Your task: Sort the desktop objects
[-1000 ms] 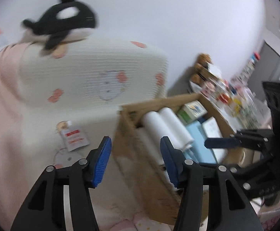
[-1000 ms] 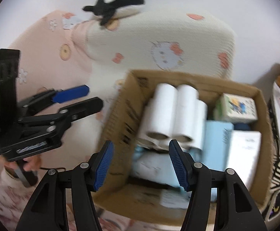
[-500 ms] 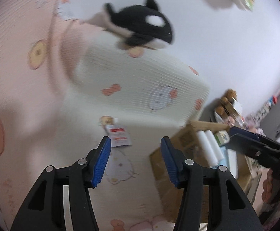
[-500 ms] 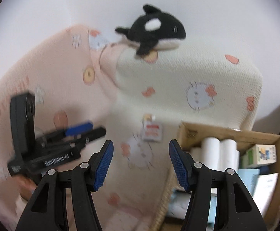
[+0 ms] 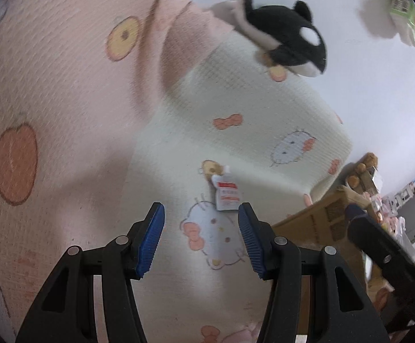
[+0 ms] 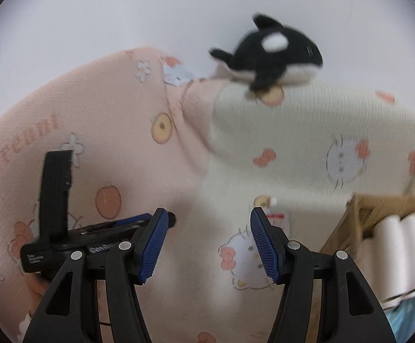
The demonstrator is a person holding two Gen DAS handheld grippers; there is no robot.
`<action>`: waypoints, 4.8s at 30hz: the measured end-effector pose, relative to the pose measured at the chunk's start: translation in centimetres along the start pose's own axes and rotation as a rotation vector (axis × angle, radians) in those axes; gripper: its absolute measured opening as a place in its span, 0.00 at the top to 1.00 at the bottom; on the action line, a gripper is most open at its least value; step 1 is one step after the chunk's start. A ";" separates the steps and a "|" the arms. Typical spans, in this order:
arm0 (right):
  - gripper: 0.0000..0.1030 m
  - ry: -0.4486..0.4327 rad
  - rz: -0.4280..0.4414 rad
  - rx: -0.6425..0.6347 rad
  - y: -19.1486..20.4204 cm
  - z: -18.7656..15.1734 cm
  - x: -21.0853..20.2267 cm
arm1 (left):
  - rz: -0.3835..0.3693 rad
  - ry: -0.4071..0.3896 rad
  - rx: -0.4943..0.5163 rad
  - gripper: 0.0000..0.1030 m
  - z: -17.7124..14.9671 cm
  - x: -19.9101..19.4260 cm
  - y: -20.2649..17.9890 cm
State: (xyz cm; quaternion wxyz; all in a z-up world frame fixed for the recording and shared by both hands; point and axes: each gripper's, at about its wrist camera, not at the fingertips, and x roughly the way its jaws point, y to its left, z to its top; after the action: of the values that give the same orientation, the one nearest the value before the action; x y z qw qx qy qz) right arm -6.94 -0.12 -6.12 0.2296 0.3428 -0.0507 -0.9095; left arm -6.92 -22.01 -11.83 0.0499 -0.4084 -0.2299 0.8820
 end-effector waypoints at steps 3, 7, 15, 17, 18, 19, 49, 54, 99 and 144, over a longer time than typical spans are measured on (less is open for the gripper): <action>0.44 0.006 -0.027 0.030 -0.8 -1.5 1.1 | -0.016 0.015 -0.027 0.44 -0.3 1.1 1.0; 0.33 0.016 -0.098 0.012 -1.4 -4.1 3.2 | -0.092 0.062 -0.093 0.44 -0.9 3.2 2.1; 0.33 0.072 -0.216 0.019 -3.6 -7.7 7.6 | -0.199 0.154 -0.206 0.37 -1.8 8.2 3.2; 0.33 0.088 -0.273 0.030 -4.3 -8.0 8.7 | -0.212 0.174 -0.260 0.35 -1.7 9.9 3.8; 0.33 0.083 -0.302 0.032 -4.6 -8.2 9.2 | -0.218 0.184 -0.292 0.34 -1.6 10.6 4.2; 0.33 0.080 -0.317 0.030 -4.8 -8.3 9.7 | -0.228 0.201 -0.333 0.34 -1.4 11.6 4.7; 0.33 0.215 -0.290 0.236 -10.0 -8.8 15.9 | -0.268 0.354 -0.155 0.39 2.9 23.1 0.3; 0.33 0.213 -0.283 0.220 -10.0 -9.1 15.6 | -0.196 0.348 -0.080 0.40 2.8 23.1 -1.4; 0.33 0.216 -0.041 0.060 -7.0 -12.2 14.5 | -0.243 0.459 0.023 0.99 -2.7 15.4 2.9; 0.54 0.361 0.162 -0.139 -2.1 -14.0 14.0 | -0.133 0.340 0.125 0.81 -4.7 13.4 3.5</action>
State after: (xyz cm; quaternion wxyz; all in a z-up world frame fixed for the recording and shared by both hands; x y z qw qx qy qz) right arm -7.91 -3.66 -25.66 0.3304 0.4782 0.0266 -0.8133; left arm -11.94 -19.68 -25.35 0.1717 -0.5316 -0.1892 0.8075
